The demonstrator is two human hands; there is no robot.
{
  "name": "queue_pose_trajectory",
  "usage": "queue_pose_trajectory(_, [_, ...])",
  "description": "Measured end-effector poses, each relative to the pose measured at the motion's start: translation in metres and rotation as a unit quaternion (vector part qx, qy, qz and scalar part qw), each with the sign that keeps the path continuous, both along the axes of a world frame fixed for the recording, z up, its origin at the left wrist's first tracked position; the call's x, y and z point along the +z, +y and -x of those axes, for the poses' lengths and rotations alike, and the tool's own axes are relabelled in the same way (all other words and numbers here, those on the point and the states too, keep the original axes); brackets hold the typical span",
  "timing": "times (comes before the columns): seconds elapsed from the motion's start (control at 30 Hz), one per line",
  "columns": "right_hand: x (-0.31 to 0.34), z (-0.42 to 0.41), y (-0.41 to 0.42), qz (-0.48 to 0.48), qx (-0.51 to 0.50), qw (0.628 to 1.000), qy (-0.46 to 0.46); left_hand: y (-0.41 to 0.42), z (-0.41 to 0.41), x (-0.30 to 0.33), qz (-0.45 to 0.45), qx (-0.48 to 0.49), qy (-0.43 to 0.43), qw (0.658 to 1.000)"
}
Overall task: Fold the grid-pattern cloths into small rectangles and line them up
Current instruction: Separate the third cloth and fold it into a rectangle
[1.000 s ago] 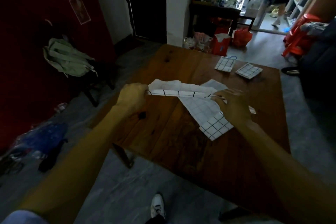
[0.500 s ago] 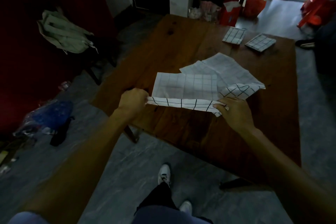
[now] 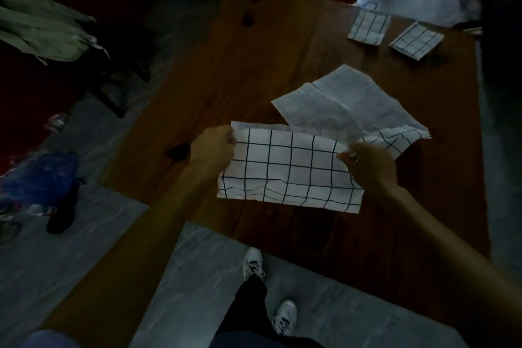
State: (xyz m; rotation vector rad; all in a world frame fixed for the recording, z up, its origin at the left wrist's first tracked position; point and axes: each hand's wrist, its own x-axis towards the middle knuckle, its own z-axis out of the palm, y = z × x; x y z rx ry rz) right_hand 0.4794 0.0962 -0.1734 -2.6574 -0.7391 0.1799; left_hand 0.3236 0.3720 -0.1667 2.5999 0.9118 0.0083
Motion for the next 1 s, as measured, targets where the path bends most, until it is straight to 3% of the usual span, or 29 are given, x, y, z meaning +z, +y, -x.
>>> queue_pose_trajectory(0.17, [-0.023, -0.031, 0.025, 0.028, -0.023, 0.999, -0.024, 0.027, -0.039, -0.030, 0.047, -0.009, -0.029, 0.998])
queue_pose_trajectory(0.4, [-0.063, -0.050, 0.051, 0.069, -0.047, 0.993, -0.080, 0.036, -0.067, -0.063, 0.043, -0.007, -0.022, 0.999])
queue_pose_trajectory(0.53, [-0.074, -0.016, 0.061, 0.022, 0.003, 0.997, -0.077, 0.016, -0.055, -0.076, 0.003, -0.037, -0.063, 0.997])
queue_pose_trajectory(0.63, [-0.086, 0.025, 0.064, 0.006, 0.070, 0.996, -0.046, -0.020, -0.039, -0.083, 0.008, -0.126, -0.075, 0.989])
queue_pose_trajectory(0.77, [-0.109, 0.067, 0.052, 0.058, 0.118, 0.991, -0.022, -0.061, -0.019, -0.107, 0.042, -0.193, -0.007, 0.980])
queue_pose_trajectory(0.9, [-0.125, 0.076, 0.037, 0.114, 0.130, 0.985, -0.006, -0.067, 0.006, -0.139, 0.026, -0.147, 0.072, 0.986])
queue_pose_trajectory(1.0, [-0.132, 0.072, 0.036, 0.137, 0.142, 0.980, 0.008, -0.065, 0.021, -0.149, -0.003, -0.126, 0.085, 0.988])
